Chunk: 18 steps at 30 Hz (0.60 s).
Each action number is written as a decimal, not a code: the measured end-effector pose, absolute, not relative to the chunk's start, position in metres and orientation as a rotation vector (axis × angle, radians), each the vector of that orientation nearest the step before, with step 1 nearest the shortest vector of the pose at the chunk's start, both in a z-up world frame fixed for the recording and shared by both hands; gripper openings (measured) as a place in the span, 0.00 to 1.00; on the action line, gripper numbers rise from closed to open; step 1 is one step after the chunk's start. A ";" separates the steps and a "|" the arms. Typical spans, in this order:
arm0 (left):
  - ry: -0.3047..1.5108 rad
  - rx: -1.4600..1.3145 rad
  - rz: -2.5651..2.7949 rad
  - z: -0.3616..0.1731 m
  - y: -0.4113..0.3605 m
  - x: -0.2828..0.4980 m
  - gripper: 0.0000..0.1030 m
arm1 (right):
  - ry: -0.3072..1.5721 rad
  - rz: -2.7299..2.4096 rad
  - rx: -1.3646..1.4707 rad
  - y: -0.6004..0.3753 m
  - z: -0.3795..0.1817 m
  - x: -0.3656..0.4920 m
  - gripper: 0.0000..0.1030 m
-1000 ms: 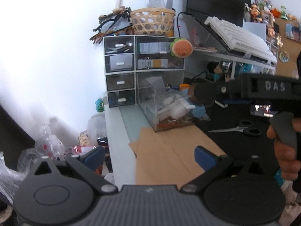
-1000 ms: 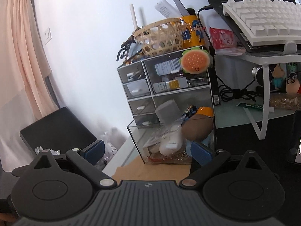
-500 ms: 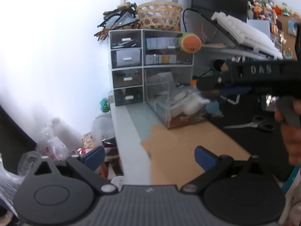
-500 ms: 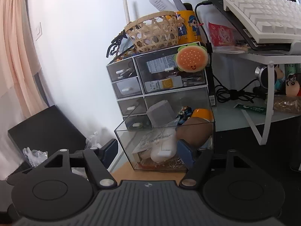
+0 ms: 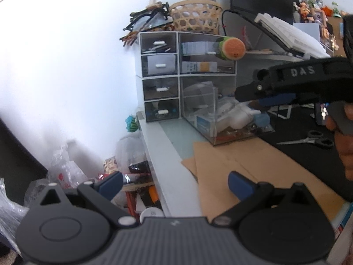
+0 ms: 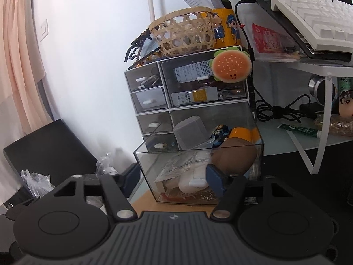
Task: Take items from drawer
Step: 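Bring the right gripper to the front of the open clear drawer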
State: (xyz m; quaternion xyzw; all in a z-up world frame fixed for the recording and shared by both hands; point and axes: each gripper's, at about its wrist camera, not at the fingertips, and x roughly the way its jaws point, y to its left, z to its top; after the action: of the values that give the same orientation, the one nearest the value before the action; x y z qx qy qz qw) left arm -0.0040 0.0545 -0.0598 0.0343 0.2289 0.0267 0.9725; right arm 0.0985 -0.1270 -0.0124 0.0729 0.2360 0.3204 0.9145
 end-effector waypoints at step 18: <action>0.456 0.050 0.019 -0.060 0.058 -0.009 1.00 | 0.593 0.666 0.136 -0.120 0.007 0.117 0.41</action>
State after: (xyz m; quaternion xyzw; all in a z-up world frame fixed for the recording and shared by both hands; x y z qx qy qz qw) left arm -0.0086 0.0576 -0.0600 0.0246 0.2259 0.0094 0.9738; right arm 0.1170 -0.1204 0.0070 0.0657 0.2867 0.3216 0.9000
